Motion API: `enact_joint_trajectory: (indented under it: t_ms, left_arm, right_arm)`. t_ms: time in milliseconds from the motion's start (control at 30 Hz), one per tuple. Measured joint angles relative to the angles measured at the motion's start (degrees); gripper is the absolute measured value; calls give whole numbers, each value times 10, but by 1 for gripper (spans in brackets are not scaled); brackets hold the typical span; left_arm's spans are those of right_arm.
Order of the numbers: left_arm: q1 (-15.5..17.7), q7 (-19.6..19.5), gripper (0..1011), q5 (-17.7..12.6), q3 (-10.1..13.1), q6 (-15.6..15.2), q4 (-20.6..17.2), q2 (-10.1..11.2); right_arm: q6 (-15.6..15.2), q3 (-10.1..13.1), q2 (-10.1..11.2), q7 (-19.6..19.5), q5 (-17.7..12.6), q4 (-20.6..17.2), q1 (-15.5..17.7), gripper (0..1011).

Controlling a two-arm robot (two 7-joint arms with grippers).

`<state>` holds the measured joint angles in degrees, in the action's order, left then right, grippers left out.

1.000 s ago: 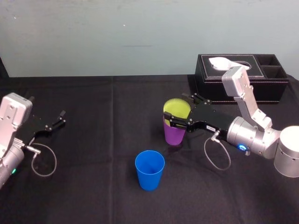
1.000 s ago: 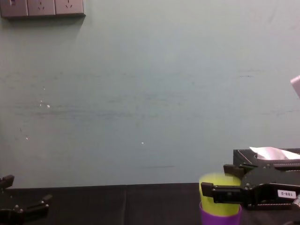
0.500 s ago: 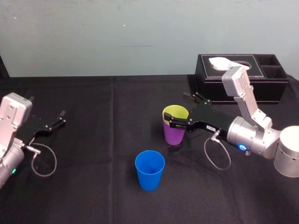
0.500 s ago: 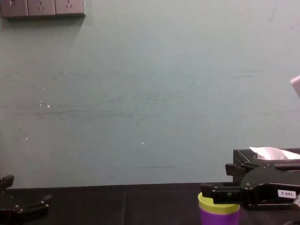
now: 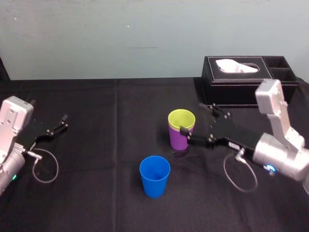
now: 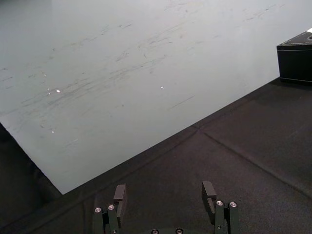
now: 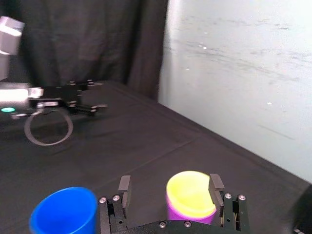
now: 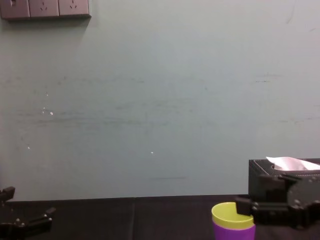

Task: Stack the three plastic cups sequentially using one hand.

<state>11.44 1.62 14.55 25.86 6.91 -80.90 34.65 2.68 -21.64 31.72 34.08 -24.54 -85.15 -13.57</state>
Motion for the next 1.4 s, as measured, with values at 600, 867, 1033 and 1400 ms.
enact_joint_trajectory:
  t_ms: [600,867,1033,1400]
  left_arm:
    - [0,0,1010,0,0,0,0,0]
    - [0,0,1010,0,0,0,0,0]
    - [0,0,1010,0,0,0,0,0]
    - [0,0,1010,0,0,0,0,0]
  right_arm:
    - [44,-14,57,58,-32,-38,84,1004]
    - [60,-38,63,74,-18,-33,86,1004]
    - [61,-48,55,74,-8,-21,79,1004]
    - [58,-68,41,76,3,1,62,1004]
